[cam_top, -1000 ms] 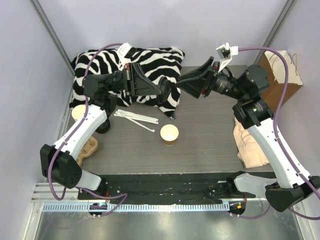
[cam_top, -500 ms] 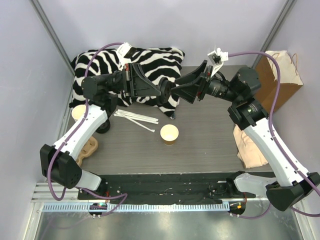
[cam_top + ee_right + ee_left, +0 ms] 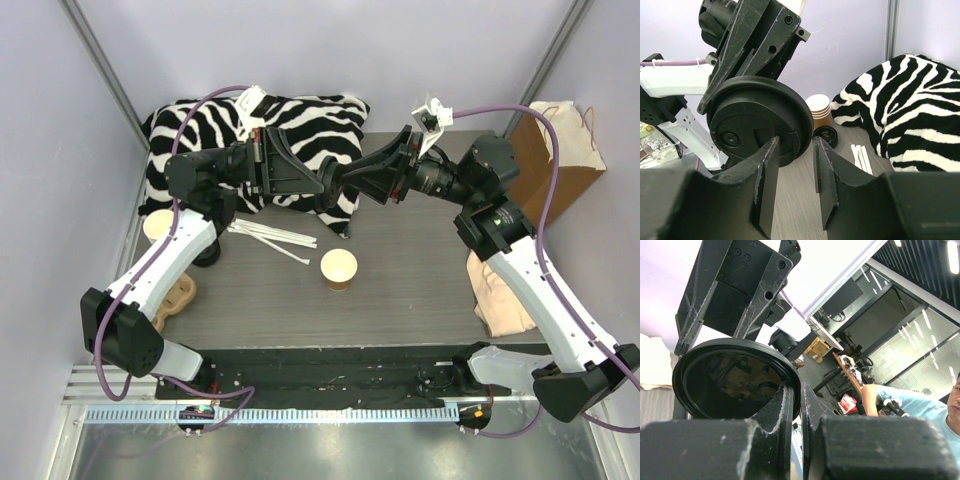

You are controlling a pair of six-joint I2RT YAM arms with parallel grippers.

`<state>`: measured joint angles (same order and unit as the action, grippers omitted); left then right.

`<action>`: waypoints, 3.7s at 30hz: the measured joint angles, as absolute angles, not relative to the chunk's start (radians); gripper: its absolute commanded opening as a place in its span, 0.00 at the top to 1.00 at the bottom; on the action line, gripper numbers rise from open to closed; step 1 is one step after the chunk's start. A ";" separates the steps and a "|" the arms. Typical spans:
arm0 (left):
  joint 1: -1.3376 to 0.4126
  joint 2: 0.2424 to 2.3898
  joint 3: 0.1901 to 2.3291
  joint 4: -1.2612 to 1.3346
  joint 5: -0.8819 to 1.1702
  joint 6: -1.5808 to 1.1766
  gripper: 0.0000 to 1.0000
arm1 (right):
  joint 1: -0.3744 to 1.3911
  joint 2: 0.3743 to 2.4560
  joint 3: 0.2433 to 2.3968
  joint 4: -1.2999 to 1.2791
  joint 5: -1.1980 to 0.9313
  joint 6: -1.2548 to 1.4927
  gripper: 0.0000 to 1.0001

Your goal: Pack the takeout coffee

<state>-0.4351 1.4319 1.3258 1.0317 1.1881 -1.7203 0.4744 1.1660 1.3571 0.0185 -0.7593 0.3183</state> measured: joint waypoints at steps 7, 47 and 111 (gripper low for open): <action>-0.440 1.433 1.326 1.032 1.188 -1.720 1.00 | 0.476 1.166 1.357 0.019 -0.759 0.316 0.60; -0.365 1.427 1.234 0.805 1.198 -1.528 0.02 | 0.483 1.142 1.358 -0.171 -0.675 0.211 0.99; -0.242 1.261 1.208 -0.730 0.599 -0.332 0.00 | 0.595 1.702 1.461 -0.862 -0.282 -0.020 0.99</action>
<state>-0.2420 1.2613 1.2083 -0.7303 0.5987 -0.3321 0.5953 1.7016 1.4612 -0.8619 -0.2817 -0.0204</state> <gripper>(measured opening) 0.996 0.039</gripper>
